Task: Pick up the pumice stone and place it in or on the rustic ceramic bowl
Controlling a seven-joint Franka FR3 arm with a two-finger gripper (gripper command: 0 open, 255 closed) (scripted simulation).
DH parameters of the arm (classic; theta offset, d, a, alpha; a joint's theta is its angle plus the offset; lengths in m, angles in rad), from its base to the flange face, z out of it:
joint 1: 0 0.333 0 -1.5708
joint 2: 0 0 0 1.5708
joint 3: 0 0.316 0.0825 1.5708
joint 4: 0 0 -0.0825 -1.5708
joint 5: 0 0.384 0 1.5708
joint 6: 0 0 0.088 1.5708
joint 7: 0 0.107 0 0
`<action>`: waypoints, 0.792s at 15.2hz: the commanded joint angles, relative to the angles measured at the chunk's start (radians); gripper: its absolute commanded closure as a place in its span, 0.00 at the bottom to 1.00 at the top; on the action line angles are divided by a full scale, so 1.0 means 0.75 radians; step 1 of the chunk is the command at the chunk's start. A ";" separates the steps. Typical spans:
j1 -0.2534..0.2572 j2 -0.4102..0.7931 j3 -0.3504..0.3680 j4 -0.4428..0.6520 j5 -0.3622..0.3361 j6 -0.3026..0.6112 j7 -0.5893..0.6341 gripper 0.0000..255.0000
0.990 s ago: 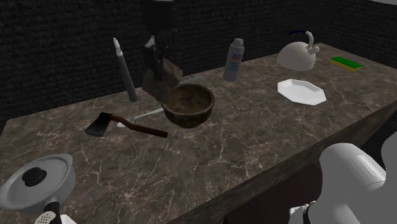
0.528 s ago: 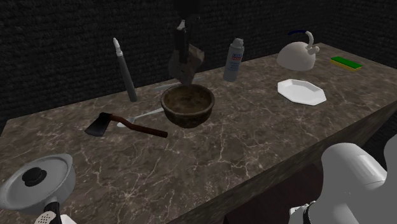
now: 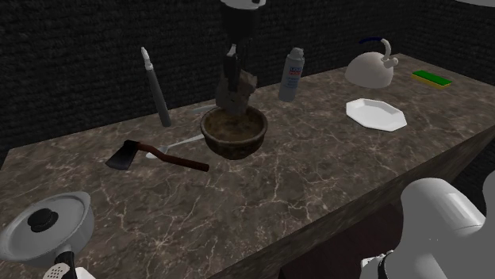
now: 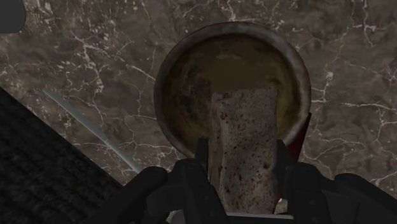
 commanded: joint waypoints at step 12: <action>-0.010 -0.049 0.003 -0.226 -0.029 0.184 0.018 1.00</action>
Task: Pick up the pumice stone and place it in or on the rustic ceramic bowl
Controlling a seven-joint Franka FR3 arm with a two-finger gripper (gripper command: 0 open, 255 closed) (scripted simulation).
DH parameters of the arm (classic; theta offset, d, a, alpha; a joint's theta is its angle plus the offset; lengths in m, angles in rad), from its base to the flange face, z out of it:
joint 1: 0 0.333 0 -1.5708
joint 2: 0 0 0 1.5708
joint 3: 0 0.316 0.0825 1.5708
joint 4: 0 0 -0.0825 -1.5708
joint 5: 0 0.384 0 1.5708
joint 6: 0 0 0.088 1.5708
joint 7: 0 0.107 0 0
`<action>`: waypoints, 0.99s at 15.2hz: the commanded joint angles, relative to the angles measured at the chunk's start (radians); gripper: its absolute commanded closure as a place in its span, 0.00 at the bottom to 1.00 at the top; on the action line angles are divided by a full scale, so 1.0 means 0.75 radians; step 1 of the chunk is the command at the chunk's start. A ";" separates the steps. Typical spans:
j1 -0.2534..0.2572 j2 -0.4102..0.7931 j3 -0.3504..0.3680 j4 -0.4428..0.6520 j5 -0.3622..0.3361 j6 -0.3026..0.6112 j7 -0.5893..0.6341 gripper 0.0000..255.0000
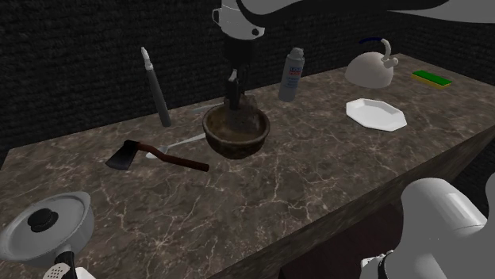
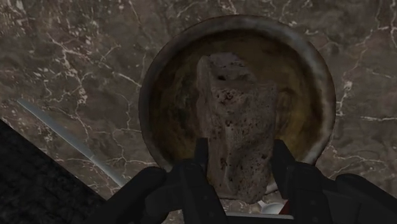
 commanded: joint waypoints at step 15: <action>0.006 0.018 0.005 0.184 0.012 -0.169 -0.009 0.00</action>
